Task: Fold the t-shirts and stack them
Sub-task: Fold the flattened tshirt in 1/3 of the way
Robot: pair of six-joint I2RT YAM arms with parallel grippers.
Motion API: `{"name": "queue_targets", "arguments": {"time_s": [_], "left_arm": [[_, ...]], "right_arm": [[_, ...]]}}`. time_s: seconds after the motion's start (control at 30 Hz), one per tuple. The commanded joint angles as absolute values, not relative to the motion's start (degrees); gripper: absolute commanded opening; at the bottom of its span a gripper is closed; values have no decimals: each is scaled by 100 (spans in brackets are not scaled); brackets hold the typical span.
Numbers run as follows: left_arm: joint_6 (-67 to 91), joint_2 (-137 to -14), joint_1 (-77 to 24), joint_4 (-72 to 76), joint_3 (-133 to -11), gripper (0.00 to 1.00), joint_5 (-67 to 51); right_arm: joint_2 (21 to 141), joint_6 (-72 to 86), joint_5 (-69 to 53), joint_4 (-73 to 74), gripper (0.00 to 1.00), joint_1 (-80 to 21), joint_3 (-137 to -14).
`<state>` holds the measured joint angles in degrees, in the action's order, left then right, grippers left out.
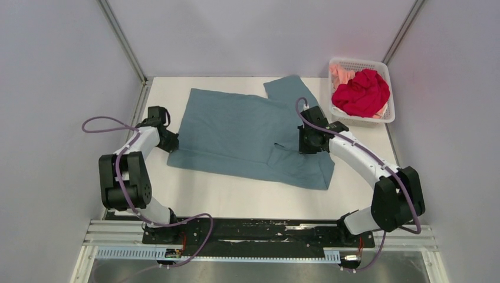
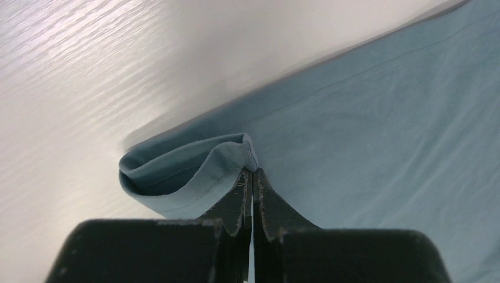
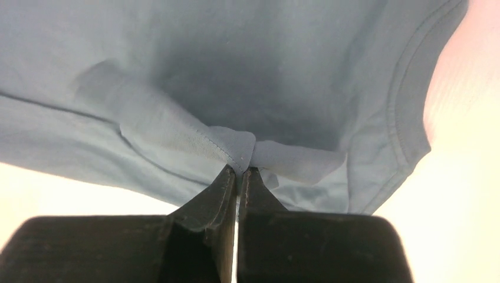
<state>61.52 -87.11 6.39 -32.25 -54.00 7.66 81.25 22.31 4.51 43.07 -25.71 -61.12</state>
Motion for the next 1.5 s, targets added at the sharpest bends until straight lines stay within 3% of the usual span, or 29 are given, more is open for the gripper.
{"name": "queue_targets", "arguments": {"time_s": [0.0,1.0,1.2,1.33,1.47], "left_arm": [[5981,-9280,633,-2957,-5907,0,757],[5677,-9572,615,-2831,-6785,0,818],[5535,-10136,611,-2980,-7373,0,727],[5444,-10457,615,-3058,-7553,16,744],[5353,-10661,615,-3196,-7863,43,877]], "right_arm": [[8337,2059,871,3698,0,-2472,-6410],[8474,1248,1143,3374,0,-2254,-7002],[9001,921,1157,3102,5,-2183,-7210],[9759,713,1047,2980,8,-1997,-7553],[10829,897,1495,2953,16,-1696,-8254]]}}
